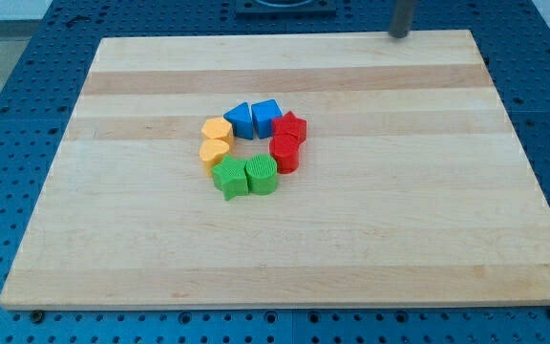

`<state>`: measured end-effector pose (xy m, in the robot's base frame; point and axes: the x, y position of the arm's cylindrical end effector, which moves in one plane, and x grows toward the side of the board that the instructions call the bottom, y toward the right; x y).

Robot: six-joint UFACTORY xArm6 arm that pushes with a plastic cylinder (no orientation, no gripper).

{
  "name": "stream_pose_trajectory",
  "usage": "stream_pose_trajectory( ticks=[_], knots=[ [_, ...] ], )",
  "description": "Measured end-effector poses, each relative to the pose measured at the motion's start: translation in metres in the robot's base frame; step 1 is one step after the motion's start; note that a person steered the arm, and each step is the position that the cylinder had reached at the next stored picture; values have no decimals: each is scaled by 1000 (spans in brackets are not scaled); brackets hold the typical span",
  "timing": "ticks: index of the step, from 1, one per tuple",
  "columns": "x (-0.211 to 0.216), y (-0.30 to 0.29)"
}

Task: Slide the yellow hexagon and red star slightly right

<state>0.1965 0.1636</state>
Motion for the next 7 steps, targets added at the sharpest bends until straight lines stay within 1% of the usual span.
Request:
stream_pose_trajectory(
  ticks=[1,2,3,4,5,6,7],
  knots=[
    [1,-9],
    [27,-104],
    [31,-117],
    [28,-147],
    [31,-215],
    [31,-215],
    [36,-232]
  ],
)
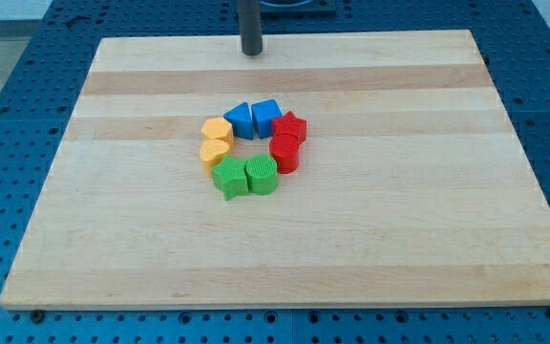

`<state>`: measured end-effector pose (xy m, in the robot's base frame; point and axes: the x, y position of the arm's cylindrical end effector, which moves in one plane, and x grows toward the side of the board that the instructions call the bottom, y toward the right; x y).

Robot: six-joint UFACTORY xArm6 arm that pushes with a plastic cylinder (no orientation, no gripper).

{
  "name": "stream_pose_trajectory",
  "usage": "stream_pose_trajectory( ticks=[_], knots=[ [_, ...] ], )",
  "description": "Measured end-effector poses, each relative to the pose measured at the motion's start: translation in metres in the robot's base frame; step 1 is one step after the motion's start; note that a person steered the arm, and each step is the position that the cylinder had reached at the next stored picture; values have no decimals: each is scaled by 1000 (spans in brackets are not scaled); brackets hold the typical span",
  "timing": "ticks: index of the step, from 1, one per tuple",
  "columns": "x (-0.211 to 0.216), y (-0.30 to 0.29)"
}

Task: Slide the yellow hexagon and red star slightly right

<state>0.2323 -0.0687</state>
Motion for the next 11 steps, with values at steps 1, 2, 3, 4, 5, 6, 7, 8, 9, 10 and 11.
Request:
stream_pose_trajectory(
  ticks=[1,2,3,4,5,6,7,8,9,10,11],
  knots=[
    [34,-16],
    [25,-18],
    [34,-63],
    [40,-75],
    [86,-87],
    [118,-87],
    [154,-87],
    [157,-87],
    [201,-86],
    [187,-77],
    [187,-21]
  ],
)
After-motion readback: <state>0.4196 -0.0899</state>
